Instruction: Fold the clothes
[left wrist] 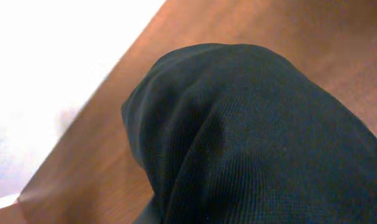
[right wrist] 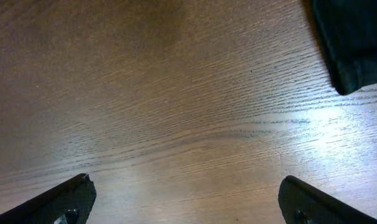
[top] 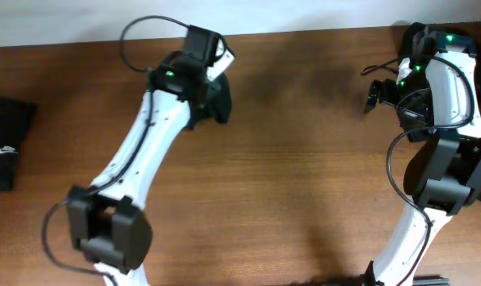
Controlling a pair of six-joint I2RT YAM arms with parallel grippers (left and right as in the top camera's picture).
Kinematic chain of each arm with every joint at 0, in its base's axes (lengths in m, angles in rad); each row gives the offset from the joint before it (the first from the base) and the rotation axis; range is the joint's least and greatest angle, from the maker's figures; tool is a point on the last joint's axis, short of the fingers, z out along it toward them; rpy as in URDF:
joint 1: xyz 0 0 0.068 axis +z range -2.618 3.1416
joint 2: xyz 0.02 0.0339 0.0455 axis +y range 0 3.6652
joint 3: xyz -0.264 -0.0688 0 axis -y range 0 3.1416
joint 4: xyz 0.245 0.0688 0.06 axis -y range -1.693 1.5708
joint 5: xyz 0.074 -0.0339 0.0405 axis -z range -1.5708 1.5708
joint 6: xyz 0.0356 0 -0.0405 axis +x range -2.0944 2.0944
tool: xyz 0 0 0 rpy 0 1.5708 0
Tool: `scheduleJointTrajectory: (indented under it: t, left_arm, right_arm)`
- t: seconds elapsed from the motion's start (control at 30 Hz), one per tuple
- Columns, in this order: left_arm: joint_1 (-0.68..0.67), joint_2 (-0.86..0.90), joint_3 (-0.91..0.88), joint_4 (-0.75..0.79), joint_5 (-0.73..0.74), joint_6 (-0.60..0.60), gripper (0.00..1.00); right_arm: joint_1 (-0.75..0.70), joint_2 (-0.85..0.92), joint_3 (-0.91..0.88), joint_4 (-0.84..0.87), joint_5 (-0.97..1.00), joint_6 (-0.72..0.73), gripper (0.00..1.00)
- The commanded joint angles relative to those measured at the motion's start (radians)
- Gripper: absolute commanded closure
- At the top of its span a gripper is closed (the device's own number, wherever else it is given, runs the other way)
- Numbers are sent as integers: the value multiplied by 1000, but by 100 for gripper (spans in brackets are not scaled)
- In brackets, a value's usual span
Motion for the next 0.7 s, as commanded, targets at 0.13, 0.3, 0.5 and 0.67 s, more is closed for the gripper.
scheduleJointTrajectory:
  t: [0.13, 0.3, 0.5, 0.67]
  left_arm:
    - [-66, 107, 24, -74, -31, -55, 100]
    - [-79, 109, 25, -111, -27, -146, 100]
    - [-81, 109, 25, -123, 23, -146, 100]
    - [-81, 109, 25, -126, 30, -146, 100]
  right_arm:
    - [-1, -26, 11, 0, 5, 3, 1]
    - [-1, -26, 11, 0, 5, 3, 1]
    - [-1, -26, 11, 15, 5, 3, 1]
    - [-1, -26, 11, 34, 0, 4, 1]
